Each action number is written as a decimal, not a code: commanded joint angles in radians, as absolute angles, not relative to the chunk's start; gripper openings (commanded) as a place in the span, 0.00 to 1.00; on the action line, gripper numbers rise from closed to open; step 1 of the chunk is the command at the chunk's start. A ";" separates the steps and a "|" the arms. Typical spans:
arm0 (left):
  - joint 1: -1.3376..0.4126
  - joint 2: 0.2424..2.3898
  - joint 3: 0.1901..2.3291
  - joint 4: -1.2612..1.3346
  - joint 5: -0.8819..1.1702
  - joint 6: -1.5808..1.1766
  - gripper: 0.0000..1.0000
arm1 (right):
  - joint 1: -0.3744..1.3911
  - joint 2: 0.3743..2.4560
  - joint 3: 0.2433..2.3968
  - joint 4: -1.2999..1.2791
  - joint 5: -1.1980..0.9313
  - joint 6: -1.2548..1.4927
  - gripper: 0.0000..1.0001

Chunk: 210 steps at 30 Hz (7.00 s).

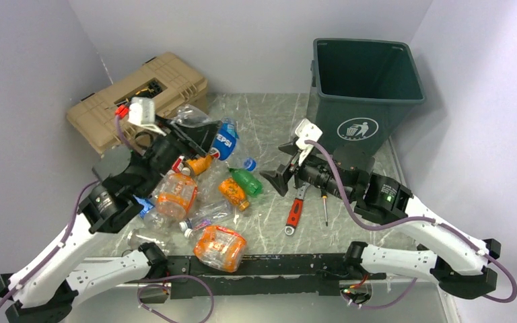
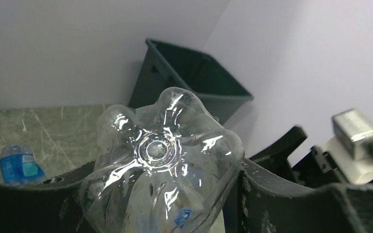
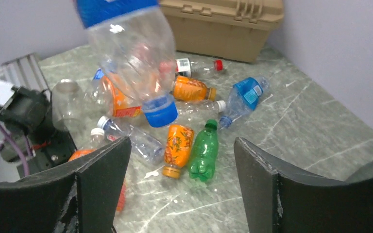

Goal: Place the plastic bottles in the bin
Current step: Pick up the plastic bottle at the center of the board, then place the plastic bottle in the trash bin, then pick up the plastic bottle at the center of the board.

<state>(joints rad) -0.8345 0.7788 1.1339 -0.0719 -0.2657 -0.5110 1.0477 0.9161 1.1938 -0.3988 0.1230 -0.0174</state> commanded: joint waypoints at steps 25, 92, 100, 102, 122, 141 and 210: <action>-0.836 0.914 1.286 -0.201 0.095 -0.486 0.00 | 1.120 1.145 1.246 -0.267 0.140 -0.059 0.56; -0.835 0.608 0.917 -0.360 -0.550 -0.236 0.99 | 0.222 1.280 1.545 0.009 -0.177 0.436 0.91; -0.838 0.586 0.896 -0.345 -0.545 -0.218 0.92 | 0.504 1.065 1.245 -0.097 -0.165 0.373 0.03; -0.839 0.592 0.900 -0.354 -0.542 -0.221 0.91 | 0.546 1.038 1.204 -0.142 -0.091 0.351 0.00; -0.840 0.639 0.902 -0.370 -0.572 -0.209 0.89 | 0.801 1.033 0.723 0.130 0.147 0.651 0.00; -0.841 0.673 0.912 -0.387 -0.571 -0.204 0.89 | 0.808 1.396 0.855 0.007 0.248 0.465 0.83; -0.751 0.957 0.825 0.264 0.447 -0.717 1.00 | 0.819 0.590 0.215 0.763 -0.159 0.595 0.42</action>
<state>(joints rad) -0.7551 0.9005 0.8383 0.1474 0.2161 -0.6769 0.8143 0.5892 0.1986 0.6205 -0.1104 0.5449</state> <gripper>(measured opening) 0.995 0.655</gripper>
